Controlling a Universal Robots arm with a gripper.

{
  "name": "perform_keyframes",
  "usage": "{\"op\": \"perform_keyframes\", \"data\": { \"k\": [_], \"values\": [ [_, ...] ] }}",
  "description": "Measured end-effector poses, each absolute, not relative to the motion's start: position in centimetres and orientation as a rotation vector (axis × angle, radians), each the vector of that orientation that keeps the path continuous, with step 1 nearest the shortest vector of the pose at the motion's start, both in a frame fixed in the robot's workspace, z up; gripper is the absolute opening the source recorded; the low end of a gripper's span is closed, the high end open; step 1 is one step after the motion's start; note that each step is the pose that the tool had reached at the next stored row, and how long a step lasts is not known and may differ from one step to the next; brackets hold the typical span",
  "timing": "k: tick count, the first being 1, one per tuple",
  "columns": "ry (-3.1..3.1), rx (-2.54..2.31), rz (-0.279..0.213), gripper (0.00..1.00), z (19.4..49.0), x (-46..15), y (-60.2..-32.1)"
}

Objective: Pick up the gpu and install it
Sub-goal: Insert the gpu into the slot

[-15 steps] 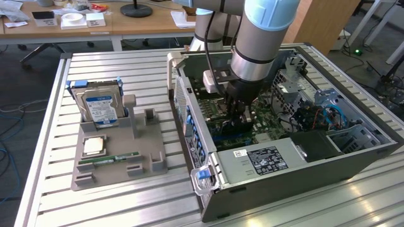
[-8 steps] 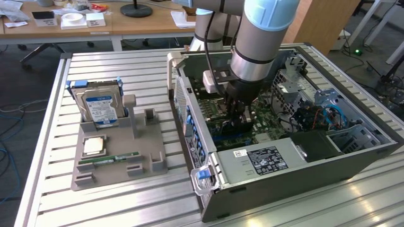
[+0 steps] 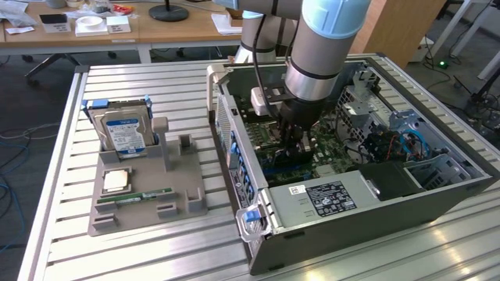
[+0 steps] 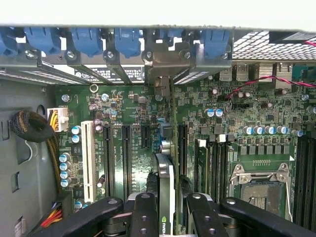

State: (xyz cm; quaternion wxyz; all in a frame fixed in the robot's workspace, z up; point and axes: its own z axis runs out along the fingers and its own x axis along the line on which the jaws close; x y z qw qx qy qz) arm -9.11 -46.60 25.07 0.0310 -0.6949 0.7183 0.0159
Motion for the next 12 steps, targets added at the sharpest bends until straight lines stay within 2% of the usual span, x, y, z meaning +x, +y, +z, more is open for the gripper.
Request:
{"op": "perform_keyframes", "data": {
  "k": [12],
  "values": [
    [2.213, -2.141, 0.049, 0.27, 25.06, -9.19, -46.60]
  ]
}}
